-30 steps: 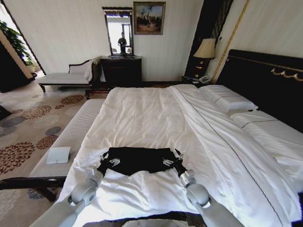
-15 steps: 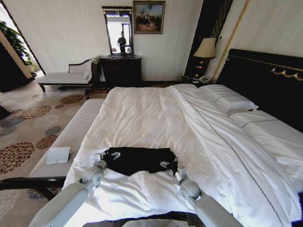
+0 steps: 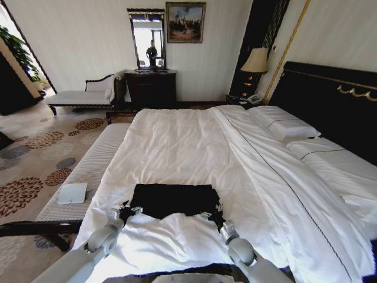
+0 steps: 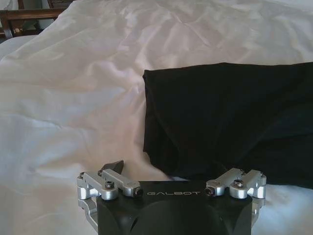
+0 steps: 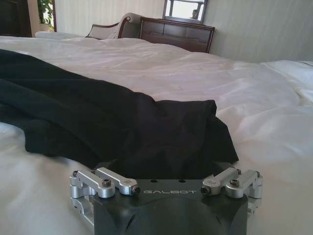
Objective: Fold the clothes on the bed.
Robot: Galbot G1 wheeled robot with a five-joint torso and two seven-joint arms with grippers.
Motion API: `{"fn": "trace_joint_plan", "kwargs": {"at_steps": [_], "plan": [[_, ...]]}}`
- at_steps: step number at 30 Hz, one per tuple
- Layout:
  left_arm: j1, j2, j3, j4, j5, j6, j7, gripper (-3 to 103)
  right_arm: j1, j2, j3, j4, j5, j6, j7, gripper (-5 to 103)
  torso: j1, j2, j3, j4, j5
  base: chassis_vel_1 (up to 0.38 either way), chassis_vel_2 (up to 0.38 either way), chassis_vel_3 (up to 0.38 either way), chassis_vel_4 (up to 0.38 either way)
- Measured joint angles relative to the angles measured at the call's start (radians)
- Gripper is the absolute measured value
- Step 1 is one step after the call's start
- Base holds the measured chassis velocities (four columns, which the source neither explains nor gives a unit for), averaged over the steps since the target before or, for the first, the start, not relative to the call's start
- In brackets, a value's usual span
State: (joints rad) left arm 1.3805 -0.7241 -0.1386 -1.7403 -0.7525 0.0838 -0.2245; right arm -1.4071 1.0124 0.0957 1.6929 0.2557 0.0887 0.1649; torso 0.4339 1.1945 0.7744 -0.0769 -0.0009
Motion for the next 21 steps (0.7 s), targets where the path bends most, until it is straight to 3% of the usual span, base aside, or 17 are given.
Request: {"fn": "trace_joint_plan", "kwargs": {"at_steps": [4,8,11,15,18,21], "plan": [[0.026,-0.009,-0.044,-0.059,0.002,-0.009,-0.001,100,-0.024,0.009,0.047,0.087,-0.006,0.001,0.0,100,0.0,0.0,0.0,0.0,0.0,0.0,0.0,0.0,0.0],[-0.01,-0.031,-0.074,-0.109,-0.009,-0.013,-0.029,100,0.005,0.031,0.058,0.152,0.064,-0.039,0.025,100,0.0,0.0,0.0,0.0001,0.0001,0.0,0.0,0.0,0.0],[-0.052,-0.052,-0.078,-0.124,-0.01,-0.012,-0.053,100,0.05,0.049,0.035,0.137,0.073,-0.048,0.03,100,0.0,0.0,0.0,-0.0002,0.0002,0.0,0.0,0.0,0.0],[-0.071,-0.086,-0.076,-0.147,-0.001,-0.008,-0.084,100,0.131,0.132,0.002,0.038,0.042,-0.049,0.03,100,0.0,0.0,0.0,-0.0004,0.0002,0.0,0.0,0.0,0.0],[-0.011,-0.126,-0.108,-0.16,0.137,-0.084,-0.09,100,0.178,0.214,-0.003,-0.083,-0.048,-0.018,0.025,100,0.0,0.0,0.0,0.0008,0.0004,0.0,0.0,0.0,0.0],[0.042,-0.167,-0.147,-0.181,0.218,-0.121,-0.099,100,0.164,0.223,0.004,-0.113,-0.082,0.003,0.019,100,0.0,0.0,0.0,0.0007,0.0001,0.0,0.0,0.0,0.0]]}}
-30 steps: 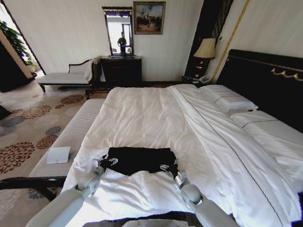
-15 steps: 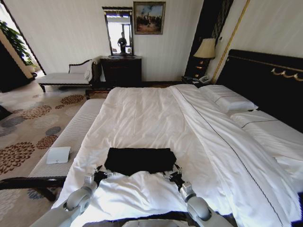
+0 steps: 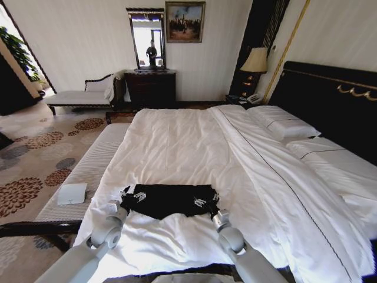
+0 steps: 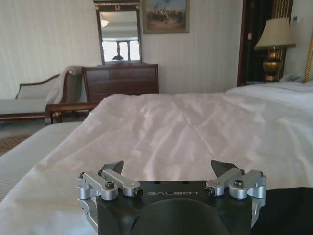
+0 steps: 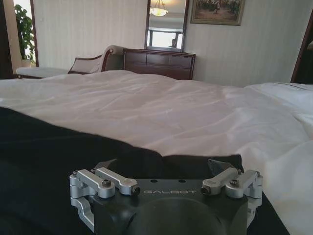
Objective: Fold the clothes on the bed.
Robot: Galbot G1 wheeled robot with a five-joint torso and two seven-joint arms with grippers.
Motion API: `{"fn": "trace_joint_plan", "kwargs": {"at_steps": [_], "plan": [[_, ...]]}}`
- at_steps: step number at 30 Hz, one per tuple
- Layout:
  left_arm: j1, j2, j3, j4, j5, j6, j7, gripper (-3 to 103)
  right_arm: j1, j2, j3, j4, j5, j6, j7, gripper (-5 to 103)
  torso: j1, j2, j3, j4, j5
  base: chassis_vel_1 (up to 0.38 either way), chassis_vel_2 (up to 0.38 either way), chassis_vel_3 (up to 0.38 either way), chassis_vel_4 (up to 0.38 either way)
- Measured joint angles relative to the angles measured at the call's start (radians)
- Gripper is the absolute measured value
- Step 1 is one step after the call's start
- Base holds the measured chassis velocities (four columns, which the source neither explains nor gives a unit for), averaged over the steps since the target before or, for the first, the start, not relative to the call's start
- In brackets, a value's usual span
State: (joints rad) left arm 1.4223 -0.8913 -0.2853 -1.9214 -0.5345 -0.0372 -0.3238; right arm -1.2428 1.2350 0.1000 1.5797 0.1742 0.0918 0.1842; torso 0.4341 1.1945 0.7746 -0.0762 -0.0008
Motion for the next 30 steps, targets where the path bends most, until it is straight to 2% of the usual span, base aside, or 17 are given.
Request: {"fn": "trace_joint_plan", "kwargs": {"at_steps": [2,4,5,6,8,11,13,14,19,21,22,24,30], "plan": [[0.078,-0.052,-0.054,-0.048,0.034,-0.023,0.004,100,-0.045,-0.008,0.019,-0.007,-0.036,0.019,-0.002,100,0.0,0.0,0.0,-0.0008,-0.0002,0.0,0.0,0.0,0.0],[0.119,-0.076,-0.083,-0.067,0.059,-0.043,0.022,100,-0.075,-0.014,0.031,0.001,-0.048,0.029,-0.003,100,0.0,0.0,0.0,-0.0008,0.0003,0.0,0.0,0.0,0.0],[0.15,-0.093,-0.107,-0.077,0.088,-0.066,0.043,100,-0.097,-0.018,0.041,0.017,-0.04,0.037,-0.006,100,0.0,0.0,0.0,-0.0009,0.0003,0.0,0.0,0.0,0.0],[0.187,-0.113,-0.136,-0.09,0.123,-0.096,0.073,100,-0.129,-0.02,0.058,0.058,0.01,0.04,-0.007,100,0.0,0.0,0.0,-0.0009,0.0,0.0,0.0,0.0,0.0],[0.207,-0.123,-0.15,-0.098,0.136,-0.11,0.089,100,-0.146,-0.02,0.069,0.083,0.046,0.036,-0.007,100,0.0,0.0,0.0,-0.0008,0.0003,0.0,0.0,0.0,0.0],[0.321,-0.162,-0.213,-0.157,0.139,-0.155,0.175,100,-0.222,-0.015,0.156,0.219,0.267,-0.01,-0.016,100,0.0,0.0,0.0,-0.0004,0.0,0.0,0.0,0.0,0.0],[0.395,-0.176,-0.243,-0.197,0.129,-0.181,0.224,100,-0.259,-0.02,0.241,0.277,0.408,-0.068,-0.039,100,0.0,0.0,0.0,-0.0006,0.0003,0.0,0.0,0.0,0.0],[0.395,-0.176,-0.243,-0.197,0.129,-0.181,0.224,100,-0.259,-0.02,0.241,0.277,0.408,-0.068,-0.039,100,0.0,0.0,0.0,-0.0006,0.0003,0.0,0.0,0.0,0.0],[0.499,-0.194,-0.287,-0.254,0.12,-0.218,0.248,100,-0.279,-0.081,0.386,0.293,0.757,-0.215,-0.175,100,0.0,0.0,0.0,-0.0007,0.0002,0.0,0.0,0.0,0.0],[0.51,-0.197,-0.293,-0.259,0.124,-0.223,0.248,100,-0.276,-0.092,0.397,0.287,0.793,-0.234,-0.198,100,0.0,0.0,0.0,-0.0008,0.0,0.0,0.0,0.0,0.0],[0.527,-0.203,-0.301,-0.271,0.132,-0.226,0.247,100,-0.264,-0.11,0.414,0.268,0.855,-0.269,-0.242,100,0.0,0.0,0.0,-0.0008,0.0002,0.0,0.0,0.0,0.0],[0.54,-0.208,-0.308,-0.286,0.142,-0.227,0.246,100,-0.244,-0.13,0.421,0.238,0.903,-0.299,-0.292,100,0.0,0.0,0.0,-0.0006,0.0002,0.0,0.0,0.0,0.0],[0.54,-0.208,-0.324,-0.322,0.161,-0.215,0.221,100,-0.179,-0.161,0.386,0.147,0.939,-0.36,-0.382,100,0.0,0.0,0.0,-0.0007,0.0003,0.0,0.0,0.0,0.0]]}}
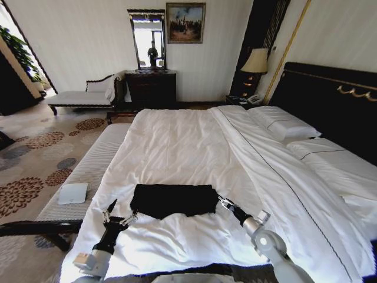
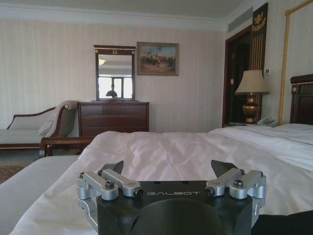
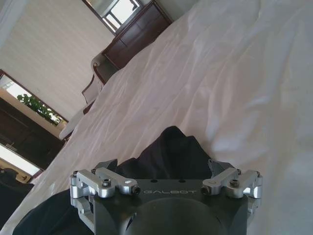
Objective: Fold the clothes on the bed.
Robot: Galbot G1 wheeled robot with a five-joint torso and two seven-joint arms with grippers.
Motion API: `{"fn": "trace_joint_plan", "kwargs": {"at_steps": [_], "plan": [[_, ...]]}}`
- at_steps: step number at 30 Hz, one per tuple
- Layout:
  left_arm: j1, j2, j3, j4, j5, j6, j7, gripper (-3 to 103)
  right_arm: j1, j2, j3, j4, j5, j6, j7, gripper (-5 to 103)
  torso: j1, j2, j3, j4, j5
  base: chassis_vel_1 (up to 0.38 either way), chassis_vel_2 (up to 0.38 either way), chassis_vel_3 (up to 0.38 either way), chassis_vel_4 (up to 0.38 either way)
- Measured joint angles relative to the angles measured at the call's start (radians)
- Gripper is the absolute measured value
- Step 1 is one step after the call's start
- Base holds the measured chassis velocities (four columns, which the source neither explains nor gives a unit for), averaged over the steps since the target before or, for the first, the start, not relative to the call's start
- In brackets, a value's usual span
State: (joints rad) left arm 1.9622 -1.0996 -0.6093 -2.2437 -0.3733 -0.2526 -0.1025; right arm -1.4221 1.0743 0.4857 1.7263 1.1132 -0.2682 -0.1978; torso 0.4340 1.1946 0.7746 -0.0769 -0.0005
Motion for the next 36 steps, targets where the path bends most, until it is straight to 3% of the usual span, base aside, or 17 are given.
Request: {"fn": "trace_joint_plan", "kwargs": {"at_steps": [18,27,36], "plan": [[0.008,-0.003,0.004,-0.005,0.025,0.011,-0.013,100,0.088,0.026,-0.078,-0.138,-0.071,0.013,0.005,100,0.0,0.0,0.0,0.0,-0.0003,0.0,0.0,0.0,0.0],[0.007,-0.002,0.005,-0.004,0.025,0.012,-0.013,100,0.124,-0.01,-0.109,-0.203,-0.117,0.03,-0.038,100,0.0,0.0,0.0,-0.0002,-0.0003,0.0,0.0,0.0,0.0],[0.007,-0.002,0.005,-0.003,0.024,0.013,-0.013,100,0.204,-0.05,-0.209,-0.234,-0.126,0.021,-0.067,103,0.0,0.0,0.0,0.0,-0.0002,0.0,0.0,0.0,0.0]]}}
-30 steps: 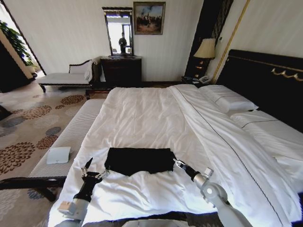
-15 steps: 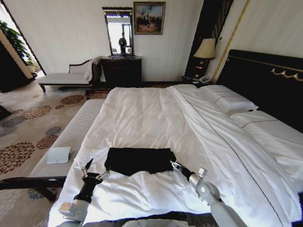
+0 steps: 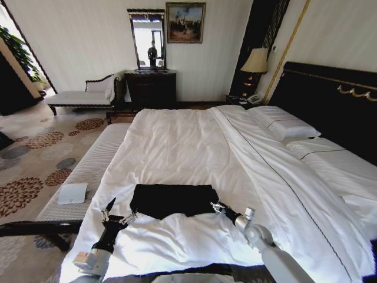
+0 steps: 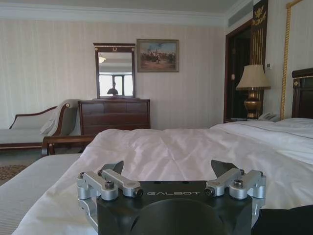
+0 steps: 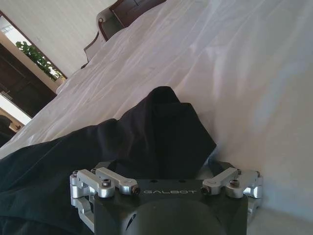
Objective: Fold the clothes on the bed.
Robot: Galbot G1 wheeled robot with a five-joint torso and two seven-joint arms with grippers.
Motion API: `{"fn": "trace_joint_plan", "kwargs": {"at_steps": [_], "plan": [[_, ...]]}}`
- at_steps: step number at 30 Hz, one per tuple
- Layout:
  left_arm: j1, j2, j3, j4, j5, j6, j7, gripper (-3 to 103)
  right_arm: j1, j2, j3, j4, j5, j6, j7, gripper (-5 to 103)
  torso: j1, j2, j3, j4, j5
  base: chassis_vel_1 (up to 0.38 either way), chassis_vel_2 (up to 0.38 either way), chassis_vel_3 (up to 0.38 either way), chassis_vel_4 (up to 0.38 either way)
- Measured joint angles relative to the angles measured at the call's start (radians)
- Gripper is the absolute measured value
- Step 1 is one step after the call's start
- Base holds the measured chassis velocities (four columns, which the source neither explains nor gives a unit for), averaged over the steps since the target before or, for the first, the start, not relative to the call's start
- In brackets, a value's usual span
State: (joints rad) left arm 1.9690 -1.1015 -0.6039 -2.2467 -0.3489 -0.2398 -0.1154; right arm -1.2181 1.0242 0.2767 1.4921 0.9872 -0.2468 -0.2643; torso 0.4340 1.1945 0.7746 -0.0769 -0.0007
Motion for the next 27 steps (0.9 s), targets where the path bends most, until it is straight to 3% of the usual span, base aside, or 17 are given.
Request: {"fn": "trace_joint_plan", "kwargs": {"at_steps": [4,7,10,13,19,23,25,27], "plan": [[0.0,0.0,0.0,0.0,0.0,0.0,0.0,100,0.038,0.019,-0.022,-0.021,0.001,0.002,0.0,94,0.0,0.0,0.0,0.0002,0.0001,0.0,0.0,0.0,0.0],[0.0,0.0,0.0,0.0,0.0,0.001,0.0,100,0.051,0.041,-0.029,-0.027,0.01,0.009,0.0,78,0.0,0.0,0.0,0.0002,0.0,0.0,0.0,0.0,0.0],[0.0,0.0,0.001,0.001,0.0,0.001,0.0,100,0.051,0.051,-0.032,-0.027,0.012,0.012,0.0,73,0.0,0.0,0.0,-0.0001,-0.0001,0.0,0.0,0.0,0.0],[0.0,0.0,0.001,0.001,-0.001,0.001,0.0,100,0.045,0.075,-0.034,-0.019,0.01,0.014,0.001,57,0.0,0.0,0.0,0.0,0.0,0.0,0.0,0.0,0.0],[0.0,0.0,0.001,0.001,-0.001,0.001,0.0,100,0.032,0.085,-0.034,-0.006,-0.001,0.015,0.002,40,0.0,0.0,0.0,0.0,-0.0001,0.0,0.0,0.0,0.0],[0.0,0.0,0.001,0.001,-0.001,0.001,0.0,100,0.025,0.083,-0.03,0.001,-0.002,0.016,0.004,19,0.0,0.0,0.0,0.0,0.0,0.0,0.0,0.0,0.0],[0.0,0.0,0.001,0.001,-0.001,0.001,0.0,100,0.023,0.083,-0.029,0.004,-0.002,0.016,0.005,19,0.0,0.0,0.0,0.0,-0.0001,0.0,0.0,0.0,0.0],[0.0,0.0,0.001,0.001,-0.001,0.001,0.0,100,0.021,0.083,-0.028,0.008,-0.003,0.017,0.006,9,0.0,0.0,0.0,0.0001,0.0,0.0,0.0,0.0,0.0]]}}
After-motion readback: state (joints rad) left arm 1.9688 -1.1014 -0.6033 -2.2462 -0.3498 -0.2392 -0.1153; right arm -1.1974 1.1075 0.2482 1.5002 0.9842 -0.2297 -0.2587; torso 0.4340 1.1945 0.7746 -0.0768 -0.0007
